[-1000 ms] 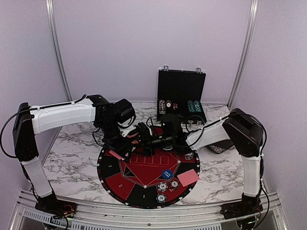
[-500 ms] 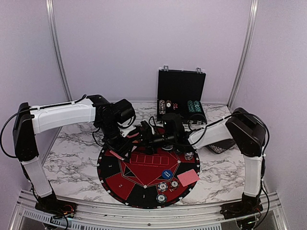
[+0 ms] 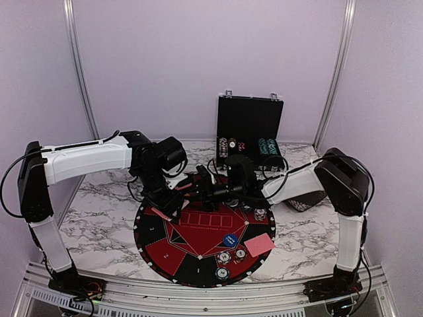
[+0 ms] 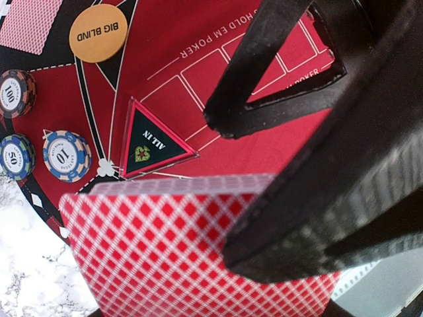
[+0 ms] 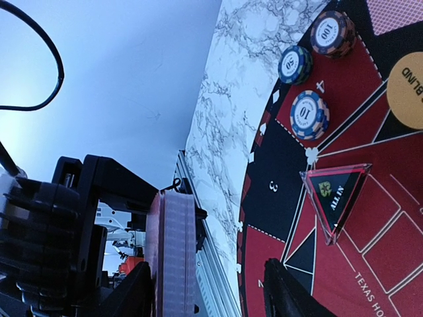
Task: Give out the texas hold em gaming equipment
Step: Distribute the poker card in the small blind area.
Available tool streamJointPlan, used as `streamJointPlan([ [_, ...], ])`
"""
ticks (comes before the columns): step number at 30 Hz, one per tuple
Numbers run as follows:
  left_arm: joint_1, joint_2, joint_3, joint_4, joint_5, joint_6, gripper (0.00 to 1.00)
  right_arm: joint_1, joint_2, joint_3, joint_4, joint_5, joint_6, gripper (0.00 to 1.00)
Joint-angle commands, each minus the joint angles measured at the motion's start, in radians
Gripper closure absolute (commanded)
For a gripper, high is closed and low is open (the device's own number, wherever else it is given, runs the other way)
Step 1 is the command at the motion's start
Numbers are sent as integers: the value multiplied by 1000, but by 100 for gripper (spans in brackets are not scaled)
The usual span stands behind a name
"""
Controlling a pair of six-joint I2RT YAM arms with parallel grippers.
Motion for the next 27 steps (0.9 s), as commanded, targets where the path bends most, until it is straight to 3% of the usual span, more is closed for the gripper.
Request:
streamJointPlan([
  [1, -6, -23, 11, -19, -6, 15, 50, -18, -44, -19, -43, 25, -22, 45],
  [27, -6, -20, 9, -19, -5, 15, 50, -29, -123, -19, -52, 28, -30, 54],
])
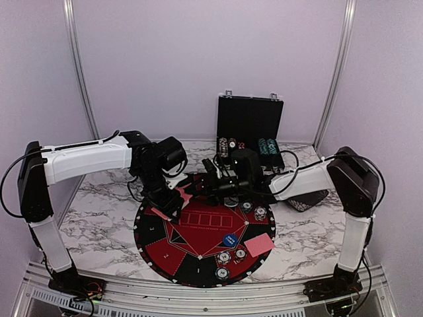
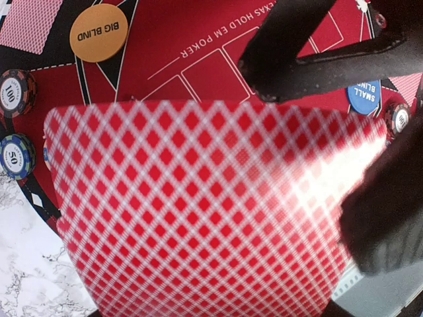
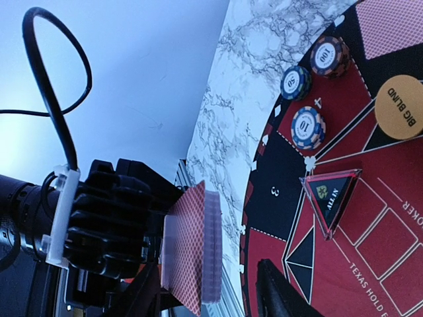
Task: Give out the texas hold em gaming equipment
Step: Distribute the poker card in the small blind area.
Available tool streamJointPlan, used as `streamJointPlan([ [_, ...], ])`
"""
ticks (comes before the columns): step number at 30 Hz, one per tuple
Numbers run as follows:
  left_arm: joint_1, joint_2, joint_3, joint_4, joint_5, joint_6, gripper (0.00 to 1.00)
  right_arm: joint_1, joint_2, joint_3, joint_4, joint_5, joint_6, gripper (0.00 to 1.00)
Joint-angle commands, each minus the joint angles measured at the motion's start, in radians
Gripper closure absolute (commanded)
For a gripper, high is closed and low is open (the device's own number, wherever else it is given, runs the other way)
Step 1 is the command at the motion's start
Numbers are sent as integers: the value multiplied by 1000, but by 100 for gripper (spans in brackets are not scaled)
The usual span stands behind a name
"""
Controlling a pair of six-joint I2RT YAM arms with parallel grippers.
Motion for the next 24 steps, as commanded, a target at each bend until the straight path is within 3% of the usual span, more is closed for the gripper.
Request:
streamJointPlan([
  [1, -2, -21, 9, -18, -6, 16, 50, -5, -42, 5, 9, 1, -7, 55],
  [24, -2, -6, 17, -18, -5, 17, 50, -5, -38, -2, 28, -26, 17, 81],
])
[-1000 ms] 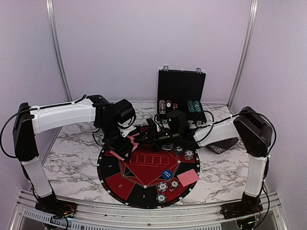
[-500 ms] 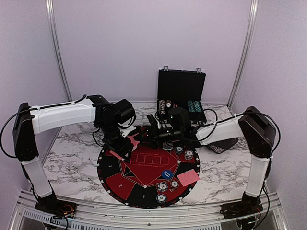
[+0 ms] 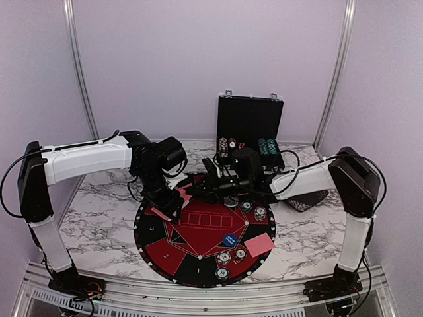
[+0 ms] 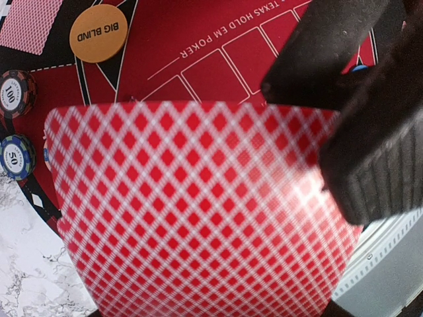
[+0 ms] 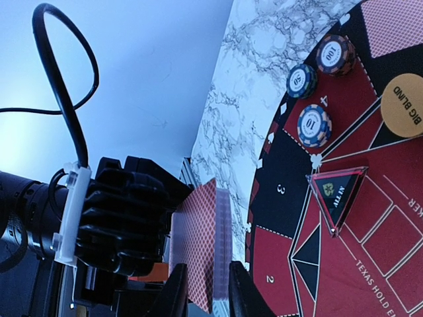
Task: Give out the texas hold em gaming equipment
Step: Distribute the poker card in the small blind area.
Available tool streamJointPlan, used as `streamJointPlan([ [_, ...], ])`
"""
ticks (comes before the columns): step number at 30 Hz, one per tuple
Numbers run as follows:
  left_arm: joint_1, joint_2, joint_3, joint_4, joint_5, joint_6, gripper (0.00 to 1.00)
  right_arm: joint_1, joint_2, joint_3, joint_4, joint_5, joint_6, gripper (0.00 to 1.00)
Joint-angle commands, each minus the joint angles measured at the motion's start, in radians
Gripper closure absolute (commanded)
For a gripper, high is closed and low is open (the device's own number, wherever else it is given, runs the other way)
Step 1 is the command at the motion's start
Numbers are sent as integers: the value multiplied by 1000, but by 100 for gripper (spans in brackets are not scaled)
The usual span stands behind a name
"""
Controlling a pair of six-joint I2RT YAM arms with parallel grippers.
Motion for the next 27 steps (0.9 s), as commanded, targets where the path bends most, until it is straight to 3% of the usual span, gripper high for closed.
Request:
streamJointPlan([
  [1, -1, -6, 17, -17, -3, 14, 50, -6, -27, -3, 26, -14, 9, 81],
  [18, -1, 2, 16, -18, -4, 14, 50, -10, -22, -12, 75, -40, 56, 98],
  [27, -2, -3, 6, -17, -11, 14, 50, -25, -30, -30, 131, -54, 104, 100],
])
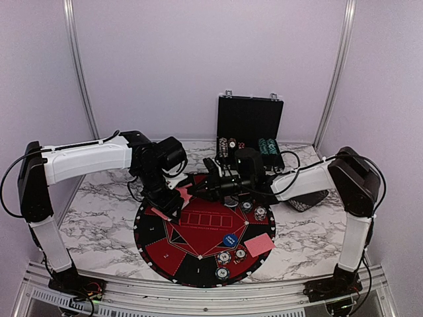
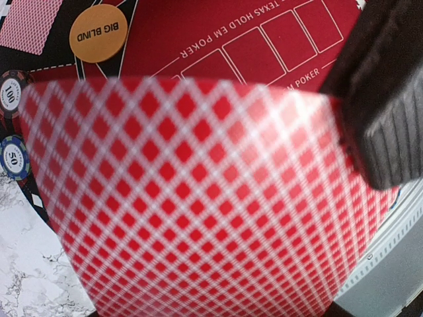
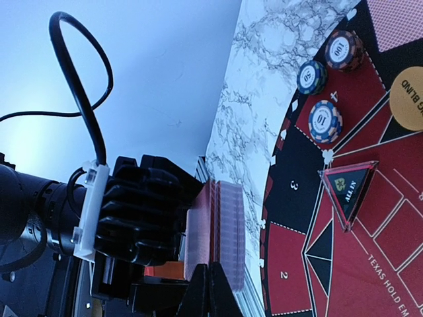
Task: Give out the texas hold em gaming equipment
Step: Distribute the poker card in the small blind area.
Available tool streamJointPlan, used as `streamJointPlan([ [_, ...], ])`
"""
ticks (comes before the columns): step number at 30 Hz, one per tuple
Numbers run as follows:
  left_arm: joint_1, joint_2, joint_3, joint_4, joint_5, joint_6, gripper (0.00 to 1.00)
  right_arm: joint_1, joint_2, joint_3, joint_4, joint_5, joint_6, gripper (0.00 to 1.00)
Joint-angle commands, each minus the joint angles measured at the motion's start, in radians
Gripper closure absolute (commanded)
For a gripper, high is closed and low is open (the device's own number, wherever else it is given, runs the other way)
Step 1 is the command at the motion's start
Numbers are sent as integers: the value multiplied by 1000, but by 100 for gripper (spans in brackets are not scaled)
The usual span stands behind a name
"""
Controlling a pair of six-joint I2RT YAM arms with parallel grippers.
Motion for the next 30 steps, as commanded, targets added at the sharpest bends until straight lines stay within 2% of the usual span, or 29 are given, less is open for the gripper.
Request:
streamJointPlan([
  [1, -2, -3, 5, -17, -11, 14, 50, -16, -32, -8, 56, -15, 28, 100],
  [30, -2, -13, -6, -12, -16, 6, 50, -107, -189, -185, 105, -8, 70, 100],
])
